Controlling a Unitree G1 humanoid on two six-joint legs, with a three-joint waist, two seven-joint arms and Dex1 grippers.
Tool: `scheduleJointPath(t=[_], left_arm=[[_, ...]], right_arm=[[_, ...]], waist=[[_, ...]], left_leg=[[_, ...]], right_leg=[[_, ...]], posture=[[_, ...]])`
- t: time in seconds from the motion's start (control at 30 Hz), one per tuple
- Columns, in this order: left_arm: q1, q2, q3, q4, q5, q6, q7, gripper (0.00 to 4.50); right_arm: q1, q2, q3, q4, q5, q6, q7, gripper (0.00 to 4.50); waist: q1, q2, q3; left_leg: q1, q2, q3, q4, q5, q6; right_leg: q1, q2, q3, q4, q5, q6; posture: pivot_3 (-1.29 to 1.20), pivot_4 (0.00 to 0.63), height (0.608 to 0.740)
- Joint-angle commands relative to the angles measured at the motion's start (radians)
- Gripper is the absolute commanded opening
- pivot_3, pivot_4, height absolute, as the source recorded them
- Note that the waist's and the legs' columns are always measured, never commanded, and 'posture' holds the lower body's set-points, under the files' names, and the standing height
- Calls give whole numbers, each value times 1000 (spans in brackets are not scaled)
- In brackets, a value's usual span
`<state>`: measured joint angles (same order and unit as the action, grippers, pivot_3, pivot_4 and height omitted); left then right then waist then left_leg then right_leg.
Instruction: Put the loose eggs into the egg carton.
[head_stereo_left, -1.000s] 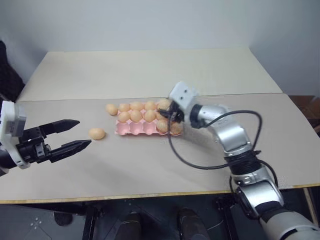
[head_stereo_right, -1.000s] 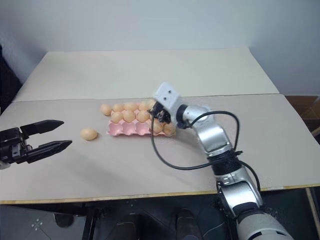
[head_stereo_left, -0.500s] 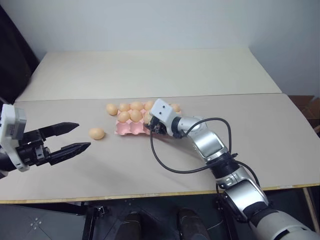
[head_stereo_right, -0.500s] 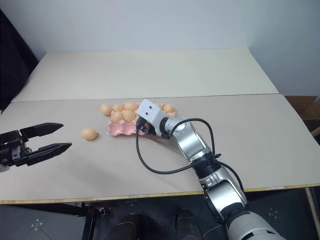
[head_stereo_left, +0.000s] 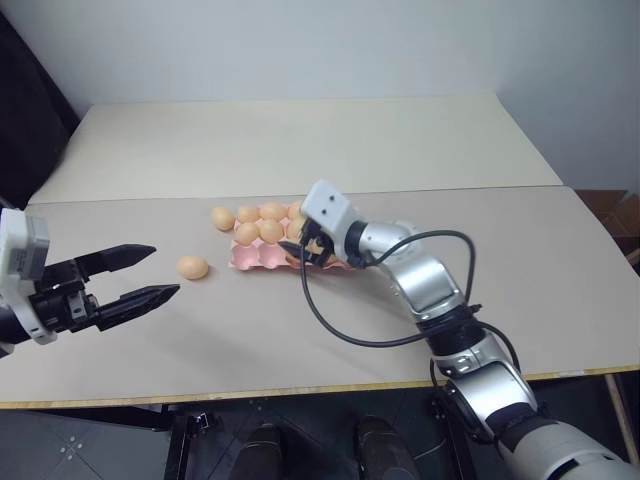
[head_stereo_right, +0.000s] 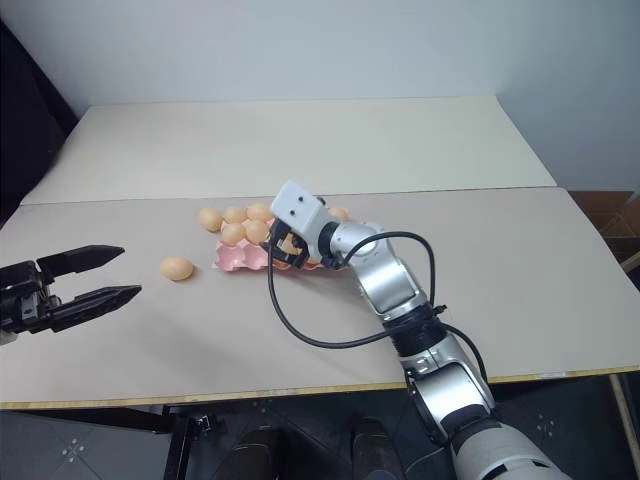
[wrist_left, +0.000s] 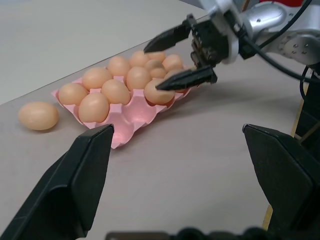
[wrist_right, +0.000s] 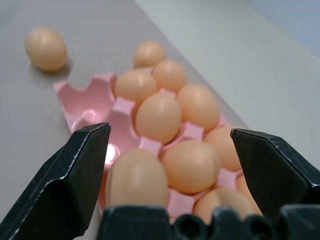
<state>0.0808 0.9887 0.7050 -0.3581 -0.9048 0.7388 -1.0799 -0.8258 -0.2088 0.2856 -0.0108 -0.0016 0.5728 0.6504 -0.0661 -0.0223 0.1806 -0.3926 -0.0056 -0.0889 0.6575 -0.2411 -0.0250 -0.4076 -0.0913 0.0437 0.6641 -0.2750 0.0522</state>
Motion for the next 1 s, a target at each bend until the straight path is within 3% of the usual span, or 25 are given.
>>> scheduleJointPath(t=[0.03, 0.2, 0.3, 0.4, 0.57, 0.67, 0.83, 1.0], left_arm=[[-25, 18, 13, 16, 10, -27, -13, 4500], [-18, 29, 25, 60, 34, -40, -43, 4500], [7, 22, 59, 74, 39, -37, -58, 4500], [40, 12, 86, 62, 37, -31, -64, 4500], [72, -1, 106, 41, 26, -20, -52, 4500], [82, -13, 112, 36, 26, -11, -28, 4500], [87, -54, 112, 84, 51, 80, 155, 4500], [111, -79, 94, 56, 63, 36, 144, 4500]], right_arm=[[14, -89, -129, -216, 114, 117, 63, 4480], [126, -278, -263, -360, 232, 139, 169, 4480], [312, -427, -416, -405, 310, 51, 292, 4480], [471, -508, -520, -417, 358, 8, 347, 4480], [575, -554, -572, -424, 402, -22, 356, 4480], [563, -558, -556, -418, 413, -28, 340, 4480], [518, -555, -514, -415, 421, -54, 340, 4480], [495, -550, -474, -396, 442, -82, 363, 4480]], waist=[[3, 0, 0], [20, 0, 0], [28, 0, 0], [26, 0, 0], [12, 0, 0], [11, 0, 0], [16, 0, 0], [23, -1, 0]], left_leg=[[0, 0, 0, 0, 0, 0], [0, 0, 1, 0, 0, 0], [0, 0, 1, 0, 0, 0], [0, 0, 3, 0, 0, 0], [5, 3, 8, 0, -1, 1], [6, 3, 8, 0, -1, 1], [4, 3, 8, 0, -1, 1], [4, 3, 8, 0, -1, 1]], right_leg=[[0, 0, 0, 0, 0, 0], [1, 0, -1, -1, 0, 0], [2, 0, -1, -2, 0, 0], [2, -1, 0, -3, 0, 0], [4, 2, 3, -1, 0, -1], [5, 2, 4, -1, 1, -1], [4, 1, 4, -2, 0, -1], [4, 1, 4, -2, 1, -1]], posture=[[0, 150, 740], [0, 150, 740], [0, 150, 740], [0, 150, 740], [0, 150, 740], [0, 150, 740], [0, 150, 740], [0, 150, 740]])
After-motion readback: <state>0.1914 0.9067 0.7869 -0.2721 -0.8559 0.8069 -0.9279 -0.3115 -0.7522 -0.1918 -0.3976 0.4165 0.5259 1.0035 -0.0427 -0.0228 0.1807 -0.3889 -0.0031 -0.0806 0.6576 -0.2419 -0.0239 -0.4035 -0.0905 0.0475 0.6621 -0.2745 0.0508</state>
